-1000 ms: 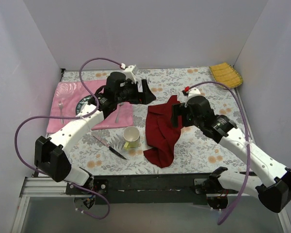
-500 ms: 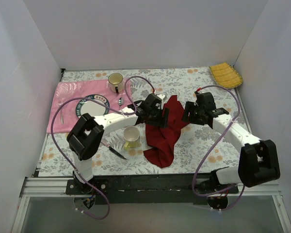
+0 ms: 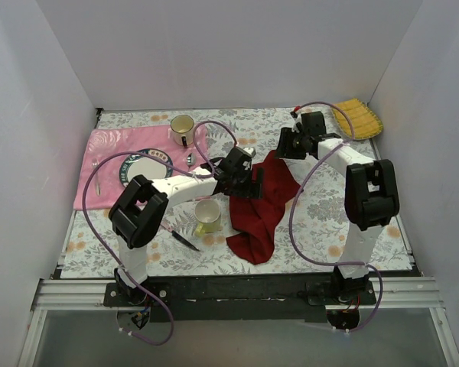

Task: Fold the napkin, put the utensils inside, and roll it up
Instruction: Flatten the napkin out

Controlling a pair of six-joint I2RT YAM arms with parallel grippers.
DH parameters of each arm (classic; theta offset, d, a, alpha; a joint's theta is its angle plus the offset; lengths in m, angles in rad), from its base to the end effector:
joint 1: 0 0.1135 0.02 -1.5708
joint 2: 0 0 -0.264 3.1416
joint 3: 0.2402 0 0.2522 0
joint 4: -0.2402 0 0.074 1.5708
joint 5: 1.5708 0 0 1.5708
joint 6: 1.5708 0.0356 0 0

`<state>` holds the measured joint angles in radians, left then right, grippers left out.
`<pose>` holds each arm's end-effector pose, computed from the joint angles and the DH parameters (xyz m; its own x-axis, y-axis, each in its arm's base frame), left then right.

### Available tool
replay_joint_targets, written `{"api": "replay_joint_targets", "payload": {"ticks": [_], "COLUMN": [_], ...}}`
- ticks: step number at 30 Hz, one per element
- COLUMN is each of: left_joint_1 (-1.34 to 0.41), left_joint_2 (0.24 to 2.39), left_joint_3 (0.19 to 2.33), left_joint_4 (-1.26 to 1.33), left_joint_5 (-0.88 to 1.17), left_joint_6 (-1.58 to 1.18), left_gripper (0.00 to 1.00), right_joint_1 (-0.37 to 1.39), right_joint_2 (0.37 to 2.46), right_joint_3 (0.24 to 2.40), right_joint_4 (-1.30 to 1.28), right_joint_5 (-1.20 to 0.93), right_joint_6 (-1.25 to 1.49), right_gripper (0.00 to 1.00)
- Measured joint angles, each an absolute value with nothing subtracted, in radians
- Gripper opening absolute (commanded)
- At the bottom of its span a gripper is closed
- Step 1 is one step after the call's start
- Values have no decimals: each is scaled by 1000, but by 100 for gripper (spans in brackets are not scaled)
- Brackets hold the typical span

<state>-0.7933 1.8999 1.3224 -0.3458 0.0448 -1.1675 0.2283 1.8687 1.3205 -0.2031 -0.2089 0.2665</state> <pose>0.2861 -0.2929 0.1925 -0.8919 -0.4038 -0.2039 -0.2278 0.7903 -0.5688 0.4049 0.1016 0.2151 -0.7386 0.0929 -0.6677 -0.1809 0.9268 0.3290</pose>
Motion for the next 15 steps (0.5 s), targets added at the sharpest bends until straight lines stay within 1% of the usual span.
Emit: {"api": "replay_joint_targets", "payload": {"ticks": [6,13,15], "left_joint_1": [-743,-699,-690], "left_joint_2": [1915,1991,2000], "left_joint_3": [1317,1325,1326], "left_joint_4": [-274,-230,-213], "left_joint_5": [145,230,245], "left_joint_6": [-1219,-1259,-1268], "left_gripper": [76,77,74], "right_joint_1": [227,228,228], "right_joint_2": [2022,2115,2127], "right_joint_3": [1463,1547,1549], "right_joint_4": [-199,-201,-200], "right_joint_5": [-272,-318,-321], "right_joint_6": [227,202,202], "right_gripper": [56,56,57]}}
